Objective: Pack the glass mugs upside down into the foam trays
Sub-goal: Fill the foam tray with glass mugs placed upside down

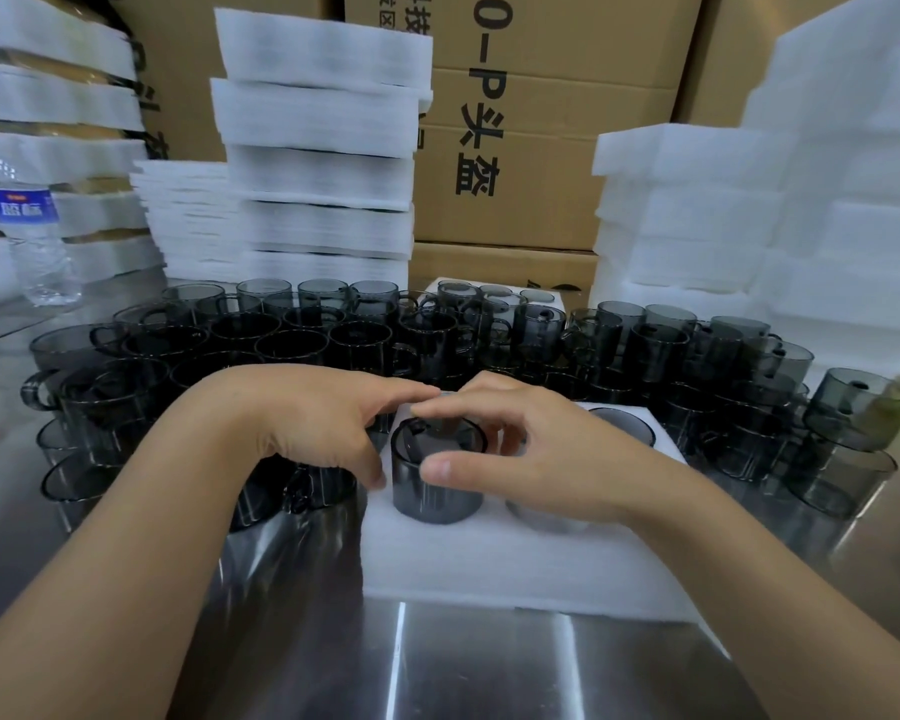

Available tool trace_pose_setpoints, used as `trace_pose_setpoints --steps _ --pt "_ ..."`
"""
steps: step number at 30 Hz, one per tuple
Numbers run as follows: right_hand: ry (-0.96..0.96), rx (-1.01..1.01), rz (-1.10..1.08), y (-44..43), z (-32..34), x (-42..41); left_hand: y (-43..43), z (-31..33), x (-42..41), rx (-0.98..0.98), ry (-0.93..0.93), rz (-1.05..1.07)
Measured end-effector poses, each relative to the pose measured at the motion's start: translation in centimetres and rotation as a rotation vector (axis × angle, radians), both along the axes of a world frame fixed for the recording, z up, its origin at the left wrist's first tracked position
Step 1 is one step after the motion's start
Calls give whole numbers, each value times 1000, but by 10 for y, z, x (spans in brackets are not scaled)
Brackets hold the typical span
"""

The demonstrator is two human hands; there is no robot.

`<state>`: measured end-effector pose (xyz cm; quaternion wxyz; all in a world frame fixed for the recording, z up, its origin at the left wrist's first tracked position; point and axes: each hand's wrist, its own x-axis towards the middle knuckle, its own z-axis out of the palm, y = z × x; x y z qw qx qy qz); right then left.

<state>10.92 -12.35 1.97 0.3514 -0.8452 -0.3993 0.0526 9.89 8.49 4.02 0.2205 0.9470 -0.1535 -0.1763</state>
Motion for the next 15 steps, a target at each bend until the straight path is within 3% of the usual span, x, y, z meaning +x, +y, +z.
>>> trace_pose_setpoints --steps 5,15 --pt "-29 55 -57 6 -2 -1 -3 1 -2 -11 -2 -8" --pt "35 -90 50 0 7 -3 -2 -2 -4 -73 -2 -15"
